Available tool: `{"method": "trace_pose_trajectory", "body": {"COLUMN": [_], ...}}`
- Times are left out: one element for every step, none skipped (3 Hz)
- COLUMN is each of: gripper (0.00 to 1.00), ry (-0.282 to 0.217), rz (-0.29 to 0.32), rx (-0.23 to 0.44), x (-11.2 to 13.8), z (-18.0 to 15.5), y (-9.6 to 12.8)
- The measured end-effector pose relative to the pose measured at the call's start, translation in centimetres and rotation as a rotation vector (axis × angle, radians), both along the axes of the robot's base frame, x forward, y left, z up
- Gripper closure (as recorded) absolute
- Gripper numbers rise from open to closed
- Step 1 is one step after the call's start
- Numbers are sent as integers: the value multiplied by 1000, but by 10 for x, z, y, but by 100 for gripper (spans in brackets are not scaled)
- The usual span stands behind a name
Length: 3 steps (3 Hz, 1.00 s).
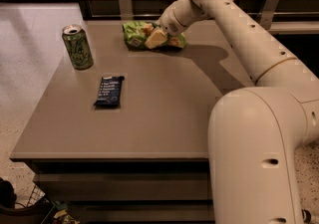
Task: Pick green rice chip bag
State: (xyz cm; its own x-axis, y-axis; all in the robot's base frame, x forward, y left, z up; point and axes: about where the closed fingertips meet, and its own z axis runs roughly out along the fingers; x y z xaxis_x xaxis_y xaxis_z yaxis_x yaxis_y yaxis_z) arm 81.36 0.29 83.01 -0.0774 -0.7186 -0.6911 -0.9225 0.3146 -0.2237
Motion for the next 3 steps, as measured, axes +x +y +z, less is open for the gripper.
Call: {"method": "trace_pose_trajectory", "body": {"gripper": [100, 100, 100], "ry": [-42, -111, -162], "rz": [3, 14, 25], "rx": [-15, -33, -43], "x": [-4, -12, -20], "z": [23, 58, 83], "y": [0, 3, 4]}}
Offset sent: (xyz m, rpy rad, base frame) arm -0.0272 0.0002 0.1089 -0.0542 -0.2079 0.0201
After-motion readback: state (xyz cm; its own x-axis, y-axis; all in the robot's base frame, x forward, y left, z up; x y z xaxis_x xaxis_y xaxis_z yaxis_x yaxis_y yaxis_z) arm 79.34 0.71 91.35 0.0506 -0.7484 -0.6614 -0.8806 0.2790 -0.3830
